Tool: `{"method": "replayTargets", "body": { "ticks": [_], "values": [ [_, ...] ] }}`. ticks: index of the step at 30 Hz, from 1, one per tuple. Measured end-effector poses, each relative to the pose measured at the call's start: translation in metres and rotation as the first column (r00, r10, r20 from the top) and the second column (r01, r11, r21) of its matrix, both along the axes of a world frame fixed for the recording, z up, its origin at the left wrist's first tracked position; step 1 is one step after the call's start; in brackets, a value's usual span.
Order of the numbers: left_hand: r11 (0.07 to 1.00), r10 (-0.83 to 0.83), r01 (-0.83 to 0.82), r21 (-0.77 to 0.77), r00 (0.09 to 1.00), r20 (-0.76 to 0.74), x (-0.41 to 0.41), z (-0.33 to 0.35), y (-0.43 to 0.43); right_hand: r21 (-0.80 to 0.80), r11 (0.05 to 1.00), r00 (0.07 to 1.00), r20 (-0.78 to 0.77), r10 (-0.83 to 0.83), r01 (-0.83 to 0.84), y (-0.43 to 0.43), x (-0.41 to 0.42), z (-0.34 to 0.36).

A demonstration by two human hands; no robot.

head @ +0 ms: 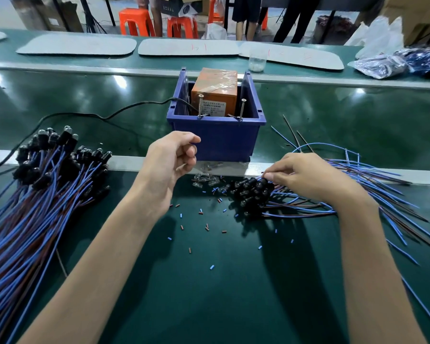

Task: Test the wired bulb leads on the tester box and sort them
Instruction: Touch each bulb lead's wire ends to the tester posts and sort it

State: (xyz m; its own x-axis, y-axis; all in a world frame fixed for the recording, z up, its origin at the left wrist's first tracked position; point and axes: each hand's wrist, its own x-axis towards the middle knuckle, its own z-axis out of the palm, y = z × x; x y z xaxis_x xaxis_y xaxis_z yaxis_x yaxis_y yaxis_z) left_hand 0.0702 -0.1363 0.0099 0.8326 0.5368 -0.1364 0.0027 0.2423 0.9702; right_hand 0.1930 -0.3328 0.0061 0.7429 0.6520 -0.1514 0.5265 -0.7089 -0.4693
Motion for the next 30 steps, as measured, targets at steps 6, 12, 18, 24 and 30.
{"method": "replayTargets", "body": {
  "ticks": [6, 12, 18, 24, 30],
  "values": [
    [1.0, 0.01, -0.009, 0.026, 1.0, -0.008, 0.001, 0.0, 0.002, -0.035, 0.999, 1.0, 0.012, 0.012, -0.012, 0.004, 0.002, -0.007],
    [0.995, 0.023, -0.02, 0.102, 0.999, -0.024, 0.002, -0.003, 0.009, -0.077, 0.997, 1.0, -0.027, 0.001, -0.004, 0.005, 0.002, -0.009],
    [0.824, 0.079, 0.125, 0.552, 0.94, -0.331, -0.004, -0.014, 0.041, 0.003, 1.0, 1.0, -0.009, -0.021, 0.021, 0.007, -0.002, -0.006],
    [0.363, 0.587, 0.347, 0.865, 0.636, -0.501, -0.031, -0.014, 0.092, 0.09, 0.995, 0.999, -0.006, -0.04, 0.04, 0.007, -0.004, -0.001],
    [0.433, 0.685, 0.401, 0.807, 0.435, -0.584, -0.042, -0.018, 0.11, 0.093, 0.995, 0.999, -0.026, -0.026, 0.028, 0.004, -0.005, 0.001]
  ]
}}
